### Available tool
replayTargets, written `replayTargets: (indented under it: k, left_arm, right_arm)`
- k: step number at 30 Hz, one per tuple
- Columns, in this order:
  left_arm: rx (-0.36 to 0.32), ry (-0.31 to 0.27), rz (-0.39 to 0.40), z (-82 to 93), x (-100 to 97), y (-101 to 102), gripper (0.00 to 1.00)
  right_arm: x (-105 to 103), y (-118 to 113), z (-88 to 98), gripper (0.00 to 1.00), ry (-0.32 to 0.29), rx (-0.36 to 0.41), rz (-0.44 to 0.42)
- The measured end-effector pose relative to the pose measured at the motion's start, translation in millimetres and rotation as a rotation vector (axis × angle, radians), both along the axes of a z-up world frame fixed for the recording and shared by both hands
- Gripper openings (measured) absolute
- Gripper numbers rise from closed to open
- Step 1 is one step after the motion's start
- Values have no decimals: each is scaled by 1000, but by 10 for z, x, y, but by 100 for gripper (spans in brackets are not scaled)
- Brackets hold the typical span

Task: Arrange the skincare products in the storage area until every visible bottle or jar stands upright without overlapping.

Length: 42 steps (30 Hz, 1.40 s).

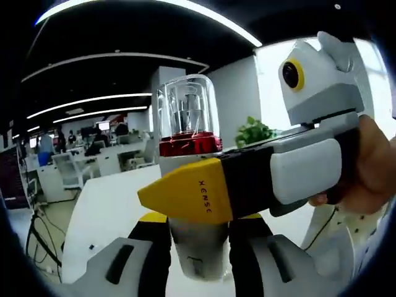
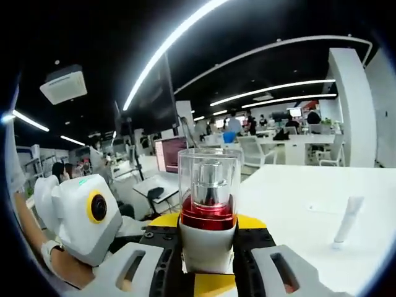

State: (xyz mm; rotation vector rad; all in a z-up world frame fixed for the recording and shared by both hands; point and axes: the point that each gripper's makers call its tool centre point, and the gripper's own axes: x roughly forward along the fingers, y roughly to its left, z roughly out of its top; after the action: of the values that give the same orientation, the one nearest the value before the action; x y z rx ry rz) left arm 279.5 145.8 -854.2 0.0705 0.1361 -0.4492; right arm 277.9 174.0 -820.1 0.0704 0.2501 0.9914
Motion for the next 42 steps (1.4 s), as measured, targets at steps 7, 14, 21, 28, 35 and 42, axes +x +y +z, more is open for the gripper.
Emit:
replayTargets:
  k: [7, 14, 21, 28, 35, 42]
  left_arm:
    - [-16, 32, -9, -148, -31, 140, 47]
    - [37, 125, 9, -546, -162, 487, 55]
    - [154, 204, 16, -938, -387, 817, 68]
    - [253, 253, 9, -1279, -555, 948, 73]
    - [258, 312, 15, -1565, -626, 955, 70]
    - [288, 340, 6, -1697, -631, 986, 74]
  right_arm:
    - [179, -198, -3, 25, -2, -5, -38]
    - [395, -475, -23, 25, -14, -23, -84]
    - [600, -757, -64, 25, -12, -31, -141]
    - [772, -970, -103, 25, -8, -42, -184]
    - [951, -1198, -134, 25, 1, -37, -235]
    - [1075, -1396, -141, 25, 8, -24, -276]
